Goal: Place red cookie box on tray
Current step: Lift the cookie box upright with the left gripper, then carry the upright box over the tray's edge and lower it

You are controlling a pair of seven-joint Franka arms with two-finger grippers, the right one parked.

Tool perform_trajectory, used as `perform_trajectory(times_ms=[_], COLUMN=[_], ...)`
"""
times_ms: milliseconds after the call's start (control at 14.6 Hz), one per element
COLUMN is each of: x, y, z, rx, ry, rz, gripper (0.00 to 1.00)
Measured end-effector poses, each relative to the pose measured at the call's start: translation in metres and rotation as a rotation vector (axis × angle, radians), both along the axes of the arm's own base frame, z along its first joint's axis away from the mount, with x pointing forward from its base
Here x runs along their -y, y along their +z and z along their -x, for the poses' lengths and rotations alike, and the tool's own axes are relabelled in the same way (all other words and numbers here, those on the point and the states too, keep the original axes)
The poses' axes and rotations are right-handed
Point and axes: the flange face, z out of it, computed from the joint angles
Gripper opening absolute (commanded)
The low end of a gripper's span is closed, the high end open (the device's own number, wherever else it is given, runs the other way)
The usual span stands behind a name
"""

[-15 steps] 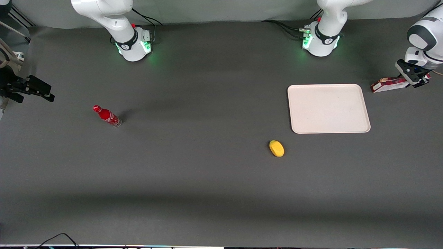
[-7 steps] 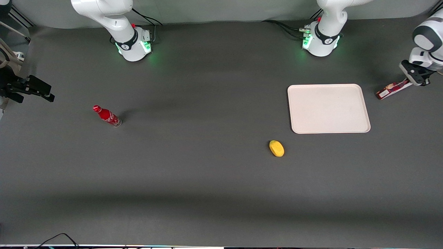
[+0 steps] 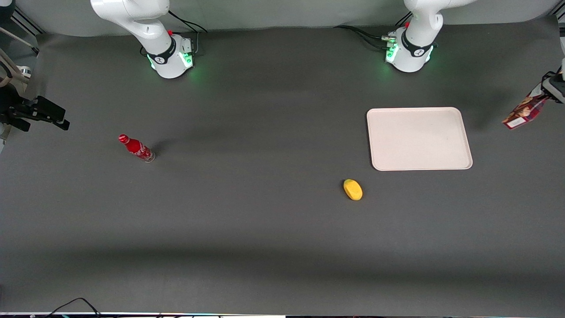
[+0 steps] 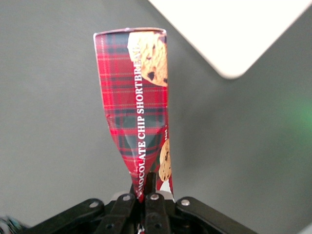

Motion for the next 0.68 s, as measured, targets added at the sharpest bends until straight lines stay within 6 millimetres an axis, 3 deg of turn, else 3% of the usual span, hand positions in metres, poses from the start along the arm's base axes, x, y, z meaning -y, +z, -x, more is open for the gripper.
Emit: perform_trajectory(times_ms=[205,342,547,684], x=[0.060,0.114,0.191,0.213], y=[0.062,0.078,0.063,0.040], z=[-0.039,-0.067,-0.095,-0.106], rx=[-0.013,-0.006,-0.003,-0.034], ry=[0.253,0.411,0.625,0.668], rz=[-0.072,-0.141,-0.176,-0.175], gripper=[0.00,0.00,0.00,0.00])
